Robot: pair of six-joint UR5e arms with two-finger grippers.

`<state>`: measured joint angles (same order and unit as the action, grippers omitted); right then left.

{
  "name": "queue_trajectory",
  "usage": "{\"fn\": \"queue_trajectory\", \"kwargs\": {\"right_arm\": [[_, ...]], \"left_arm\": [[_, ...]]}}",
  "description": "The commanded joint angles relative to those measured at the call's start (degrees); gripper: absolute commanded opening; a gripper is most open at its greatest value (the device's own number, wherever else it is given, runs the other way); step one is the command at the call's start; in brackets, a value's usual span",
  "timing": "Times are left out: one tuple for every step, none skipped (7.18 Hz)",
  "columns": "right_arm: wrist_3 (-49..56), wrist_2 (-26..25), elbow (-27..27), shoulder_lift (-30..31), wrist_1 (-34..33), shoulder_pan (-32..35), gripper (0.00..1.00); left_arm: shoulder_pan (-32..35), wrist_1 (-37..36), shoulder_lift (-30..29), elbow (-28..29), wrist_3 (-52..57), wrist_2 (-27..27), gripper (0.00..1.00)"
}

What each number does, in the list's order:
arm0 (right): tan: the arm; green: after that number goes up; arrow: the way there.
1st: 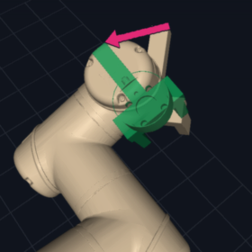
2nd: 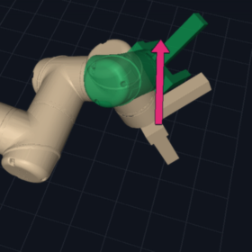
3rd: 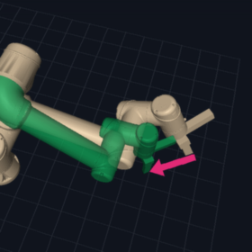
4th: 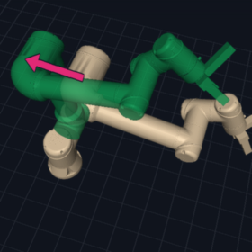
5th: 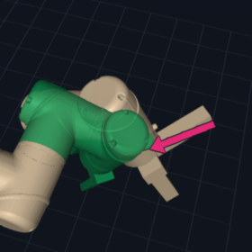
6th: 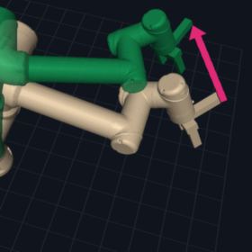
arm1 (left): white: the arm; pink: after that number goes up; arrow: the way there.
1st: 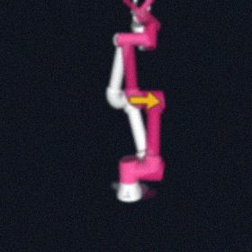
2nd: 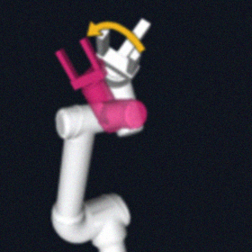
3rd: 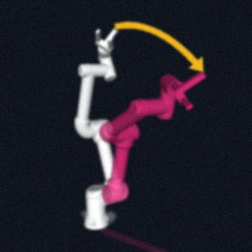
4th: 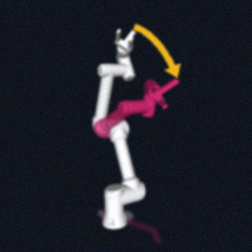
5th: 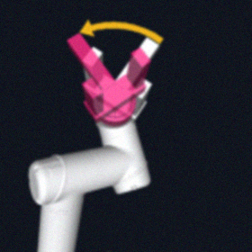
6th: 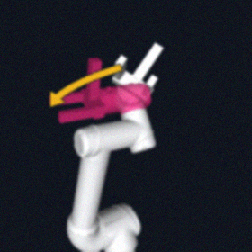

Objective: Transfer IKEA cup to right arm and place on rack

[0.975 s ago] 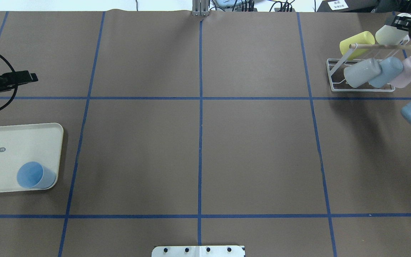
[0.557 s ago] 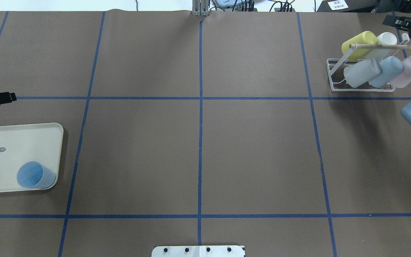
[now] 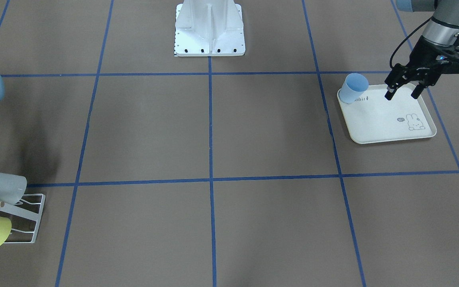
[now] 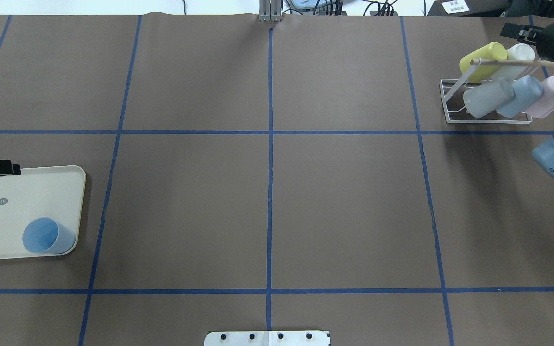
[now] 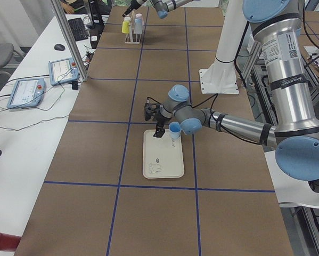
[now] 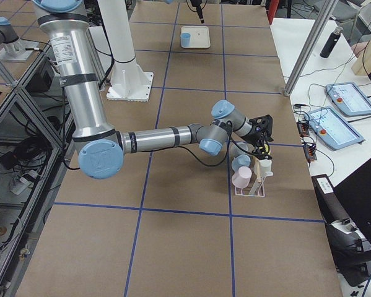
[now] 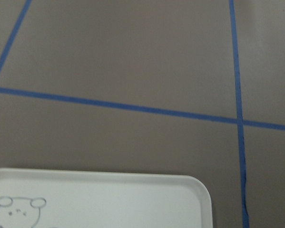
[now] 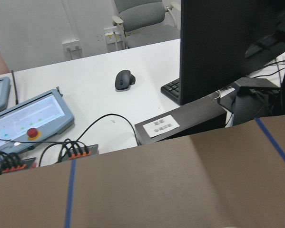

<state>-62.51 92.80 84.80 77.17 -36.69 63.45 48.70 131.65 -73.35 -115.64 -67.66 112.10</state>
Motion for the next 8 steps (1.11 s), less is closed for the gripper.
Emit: {"fn": "queue_trajectory", "kwargs": {"right_arm": [[-2.79,6.31,6.22,0.09,-0.14,-0.44,0.97],[-2.80,8.43,9.04,0.35,-0.31,-0.35,0.98],[-3.93,10.62,11.24,1.31,-0.31,-0.35,0.98],[-6.64,10.91,12.22,1.58,-0.23,-0.35,0.98],[-7.27,11.00,12.49,1.58,-0.14,-0.35,0.98],[-7.28,11.00,12.40,1.50,0.04,-0.52,0.98],[-8.24,12.30,12.66,1.50,0.12,-0.52,0.98],[-10.33,15.88,13.80,1.50,0.21,-0.52,0.98]], "left_arm": [[-7.19,-3.06,0.22,1.10,-3.43,2.60,1.00],[-8.09,-2.98,0.22,1.98,-3.53,2.86,1.00],[-9.66,-2.98,0.22,1.91,-3.62,3.21,1.00],[-9.85,-2.98,0.22,1.82,-3.62,3.65,1.00],[-10.20,-2.98,0.57,1.90,-3.62,3.74,0.77],[-10.38,-2.89,1.27,1.82,-3.53,3.83,0.09],[-10.38,-2.89,1.10,1.73,-3.53,3.83,0.00],[-10.38,-2.89,1.02,1.56,-3.53,3.83,0.00]]}}
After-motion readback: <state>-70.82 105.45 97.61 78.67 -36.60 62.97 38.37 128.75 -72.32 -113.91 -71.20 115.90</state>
